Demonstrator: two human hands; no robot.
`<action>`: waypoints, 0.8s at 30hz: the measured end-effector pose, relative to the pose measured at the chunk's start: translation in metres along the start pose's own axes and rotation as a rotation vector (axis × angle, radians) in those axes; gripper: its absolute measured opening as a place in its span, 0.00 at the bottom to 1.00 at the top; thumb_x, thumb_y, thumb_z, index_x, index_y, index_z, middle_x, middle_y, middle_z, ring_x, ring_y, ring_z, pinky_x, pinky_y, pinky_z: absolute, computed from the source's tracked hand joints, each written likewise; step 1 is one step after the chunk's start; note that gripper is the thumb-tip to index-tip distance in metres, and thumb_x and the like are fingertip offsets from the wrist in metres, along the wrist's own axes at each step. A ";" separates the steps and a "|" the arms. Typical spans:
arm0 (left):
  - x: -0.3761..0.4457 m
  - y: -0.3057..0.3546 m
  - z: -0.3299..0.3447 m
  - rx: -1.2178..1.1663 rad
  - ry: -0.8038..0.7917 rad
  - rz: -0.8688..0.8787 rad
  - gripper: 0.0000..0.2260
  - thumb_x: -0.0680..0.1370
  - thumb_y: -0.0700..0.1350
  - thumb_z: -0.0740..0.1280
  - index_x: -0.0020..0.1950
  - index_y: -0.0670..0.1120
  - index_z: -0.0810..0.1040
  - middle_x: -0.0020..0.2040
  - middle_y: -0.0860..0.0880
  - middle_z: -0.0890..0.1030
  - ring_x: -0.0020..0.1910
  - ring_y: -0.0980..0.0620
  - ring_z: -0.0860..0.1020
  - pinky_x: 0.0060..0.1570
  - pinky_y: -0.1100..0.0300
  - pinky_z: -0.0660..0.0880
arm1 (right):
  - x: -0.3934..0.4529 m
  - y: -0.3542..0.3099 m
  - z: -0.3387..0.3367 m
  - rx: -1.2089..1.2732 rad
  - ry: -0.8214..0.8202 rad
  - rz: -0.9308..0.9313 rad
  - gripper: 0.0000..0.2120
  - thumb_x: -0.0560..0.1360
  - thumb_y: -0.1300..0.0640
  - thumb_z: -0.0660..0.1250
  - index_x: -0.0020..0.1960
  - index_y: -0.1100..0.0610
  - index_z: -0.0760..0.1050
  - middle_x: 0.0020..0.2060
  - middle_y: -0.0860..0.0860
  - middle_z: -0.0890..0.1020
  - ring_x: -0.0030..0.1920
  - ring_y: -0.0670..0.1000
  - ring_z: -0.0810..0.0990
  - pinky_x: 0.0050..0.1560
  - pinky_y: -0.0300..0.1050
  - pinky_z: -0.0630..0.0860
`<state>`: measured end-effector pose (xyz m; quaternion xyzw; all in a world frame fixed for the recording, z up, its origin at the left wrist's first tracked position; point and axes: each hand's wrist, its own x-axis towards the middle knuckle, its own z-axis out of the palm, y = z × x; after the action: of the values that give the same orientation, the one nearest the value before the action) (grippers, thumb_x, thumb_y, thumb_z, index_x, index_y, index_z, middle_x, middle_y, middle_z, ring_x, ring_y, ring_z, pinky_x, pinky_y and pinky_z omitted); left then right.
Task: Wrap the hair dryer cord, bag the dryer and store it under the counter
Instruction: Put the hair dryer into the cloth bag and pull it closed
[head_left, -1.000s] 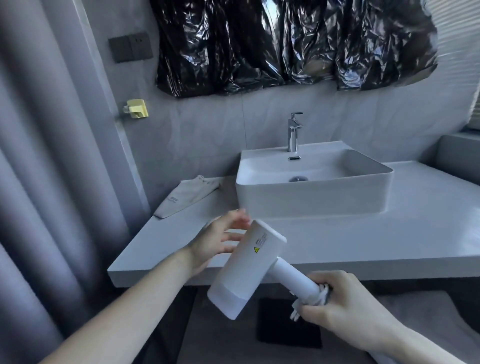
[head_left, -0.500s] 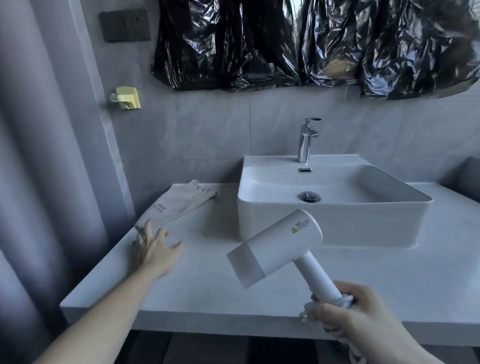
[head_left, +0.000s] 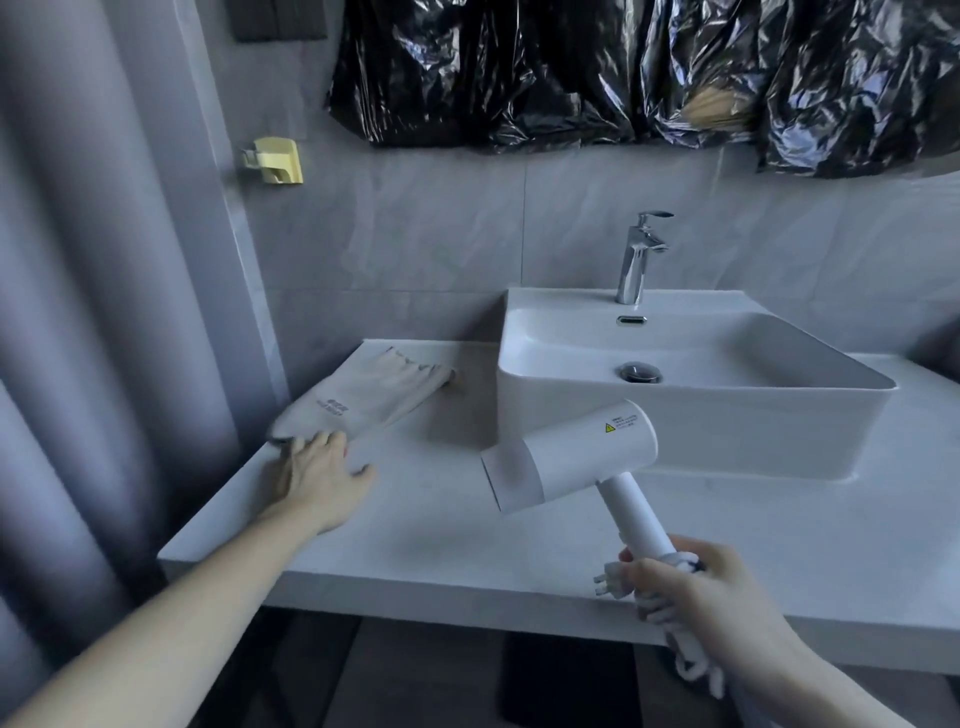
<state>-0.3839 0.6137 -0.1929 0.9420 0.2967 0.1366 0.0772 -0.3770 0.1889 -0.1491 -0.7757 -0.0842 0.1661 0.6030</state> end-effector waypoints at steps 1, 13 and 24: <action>-0.019 -0.007 -0.004 -0.030 0.027 0.061 0.13 0.79 0.57 0.65 0.52 0.48 0.74 0.56 0.47 0.81 0.61 0.39 0.75 0.58 0.47 0.71 | -0.005 0.000 -0.002 0.001 -0.005 -0.005 0.09 0.74 0.61 0.78 0.43 0.67 0.82 0.30 0.52 0.79 0.32 0.51 0.75 0.37 0.44 0.74; -0.140 -0.104 -0.067 -0.039 -0.158 0.153 0.14 0.76 0.42 0.68 0.47 0.64 0.75 0.34 0.54 0.77 0.42 0.63 0.79 0.43 0.57 0.76 | -0.084 0.022 -0.010 -0.048 -0.113 -0.022 0.11 0.75 0.57 0.76 0.39 0.62 0.81 0.31 0.51 0.78 0.28 0.48 0.71 0.28 0.38 0.68; -0.078 0.107 -0.059 -0.195 -0.233 0.091 0.20 0.75 0.62 0.65 0.63 0.53 0.79 0.68 0.49 0.73 0.69 0.42 0.76 0.64 0.50 0.75 | -0.105 0.027 -0.026 -0.014 -0.094 0.005 0.12 0.75 0.59 0.78 0.42 0.67 0.80 0.29 0.50 0.77 0.30 0.49 0.71 0.34 0.40 0.72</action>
<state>-0.4056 0.4849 -0.1286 0.9520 0.2279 0.0580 0.1958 -0.4677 0.1237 -0.1531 -0.7714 -0.1119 0.2032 0.5925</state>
